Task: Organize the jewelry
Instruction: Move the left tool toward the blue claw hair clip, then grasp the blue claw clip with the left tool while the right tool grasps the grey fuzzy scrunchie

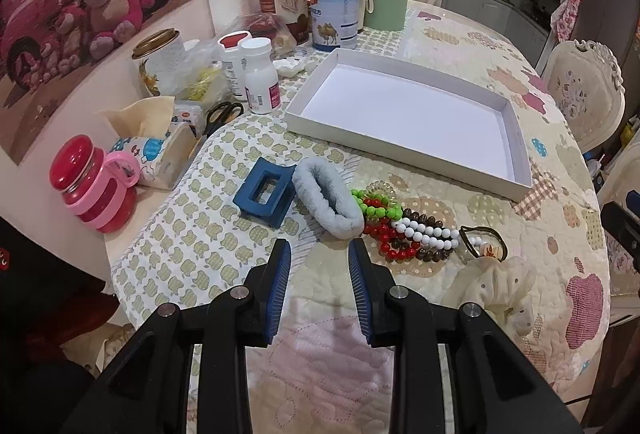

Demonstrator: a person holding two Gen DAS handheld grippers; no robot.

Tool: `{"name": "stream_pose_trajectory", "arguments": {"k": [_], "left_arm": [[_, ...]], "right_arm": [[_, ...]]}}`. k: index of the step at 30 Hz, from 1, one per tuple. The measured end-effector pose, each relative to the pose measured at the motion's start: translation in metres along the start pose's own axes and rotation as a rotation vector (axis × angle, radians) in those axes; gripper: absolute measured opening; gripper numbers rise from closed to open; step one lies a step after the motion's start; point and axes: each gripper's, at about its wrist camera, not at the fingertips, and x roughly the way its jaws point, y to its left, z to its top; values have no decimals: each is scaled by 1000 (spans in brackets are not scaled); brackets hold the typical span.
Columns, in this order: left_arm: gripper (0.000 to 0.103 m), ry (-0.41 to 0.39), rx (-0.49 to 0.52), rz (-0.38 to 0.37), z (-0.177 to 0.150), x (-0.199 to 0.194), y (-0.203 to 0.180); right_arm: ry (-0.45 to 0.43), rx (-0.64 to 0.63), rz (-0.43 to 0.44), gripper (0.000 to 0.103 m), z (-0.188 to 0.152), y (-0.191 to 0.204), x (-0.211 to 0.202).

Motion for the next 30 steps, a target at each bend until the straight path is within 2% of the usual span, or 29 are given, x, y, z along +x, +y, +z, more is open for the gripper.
{"name": "stream_pose_trajectory", "arguments": {"k": [5,15,30], "left_arm": [[33,-3,1,-1,-1,-1,2],[33,-6,6,-5,-1,0,3],[33,7,20,-6,-3,6,-1]], "right_arm": [[-14,-28,21,102,-2,7,-2],[27,-52,26,102,-8,16,3],[53,-52,4,102,-15,16,4]]}}
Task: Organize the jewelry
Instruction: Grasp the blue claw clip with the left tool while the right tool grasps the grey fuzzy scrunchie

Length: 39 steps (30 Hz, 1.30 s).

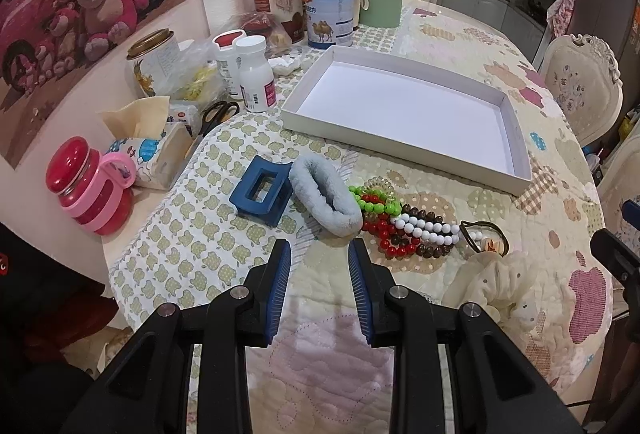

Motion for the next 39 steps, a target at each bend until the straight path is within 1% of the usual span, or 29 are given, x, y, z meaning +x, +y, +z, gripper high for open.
{"name": "stream_pose_trajectory", "arguments": {"k": [17,20,25,28,31,35,39], "left_arm": [[33,20,-18,-6,-2,8,15],[33,34,-46,-31,-1,11,27],[33,93,-145,-109,-3,24,57],[33,116,-181,-146,0,31,69],[33,111,-202,-155,6,35,74],[34,119,-201,-164,20,48,84],[34,165,-159,-181,30,69,88]], "right_arm": [[46,-42,45,102,-7,13,11],[60,-40,57,102,-10,12,14],[95,-21,76,102,-18,6,22],[111,-12,90,102,-21,4,28],[125,-5,105,97,-23,4,35],[145,-4,134,92,-21,7,45],[149,-30,199,91,-5,26,56]]}}
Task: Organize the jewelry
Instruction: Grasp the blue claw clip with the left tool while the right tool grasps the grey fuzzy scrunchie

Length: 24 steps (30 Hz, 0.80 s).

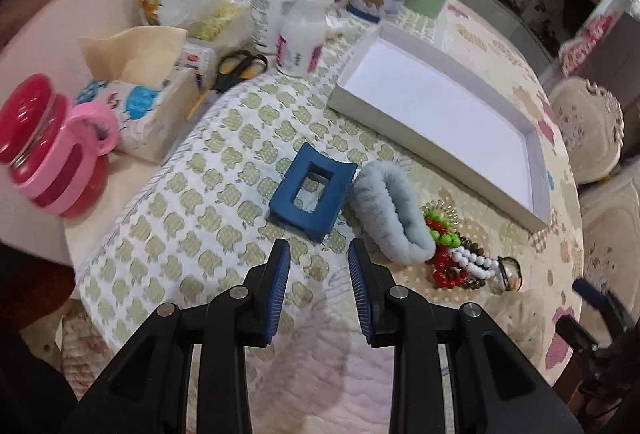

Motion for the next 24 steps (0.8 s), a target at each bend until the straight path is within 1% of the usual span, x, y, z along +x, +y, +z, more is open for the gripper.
{"name": "stream_pose_trajectory", "arguments": {"k": [2,4,8,14,18,22,24], "left_arm": [[34,25,29,5,4,9,1],[34,39,36,-2,8,16,5],[34,43,47,-5,19,23,11],[34,77,78,9,35,38,22],[34,110,108,-17,43,50,22],[34,126,137,2,46,59,21],[34,145,130,-11,45,64,24]], "right_arm": [[4,-29,37,91,9,12,7],[13,-65,63,91,18,27,16],[41,-107,103,90,34,47,38],[69,-170,136,82,54,74,66],[90,-202,150,78,63,88,86],[101,-245,150,74,71,101,104],[119,-260,152,67,74,106,117]]}}
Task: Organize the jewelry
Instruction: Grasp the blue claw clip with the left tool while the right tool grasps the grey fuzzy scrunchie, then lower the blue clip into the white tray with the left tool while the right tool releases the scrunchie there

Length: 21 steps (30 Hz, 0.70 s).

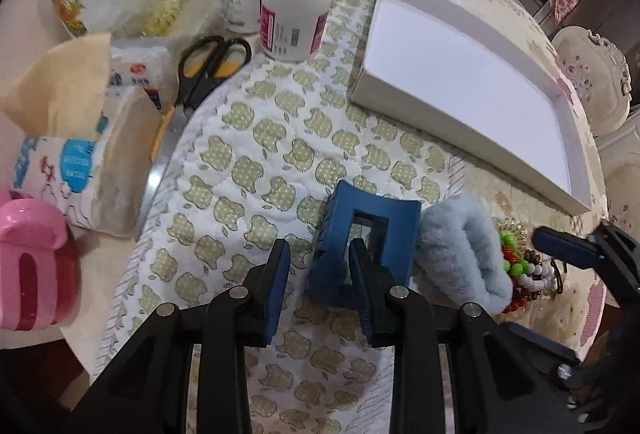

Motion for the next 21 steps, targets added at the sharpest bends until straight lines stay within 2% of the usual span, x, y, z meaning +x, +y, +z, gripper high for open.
{"name": "stream_pose_trajectory", "arguments": {"k": [1,3,5,6,9,16,21], "left_arm": [[31,4,-6,-12,0,1,2],[24,8,-23,-38,0,4,5],[22,1,-36,-48,-1,4,6],[22,-6,-37,-36,-1,2,6],[20,-36,-46,-11,-5,-6,8],[18,-104,-51,1,-5,-48,11],[18,-154,-13,0,9,-72,-10]], "right_arm": [[12,-4,4,64,1,0,6],[36,-20,17,47,4,3,20],[45,-18,18,33,4,2,27],[36,-4,34,29,4,0,29],[2,20,72,24,4,-4,21],[-113,95,173,24,11,-15,-23],[-189,170,188,24,12,-40,-58]]}}
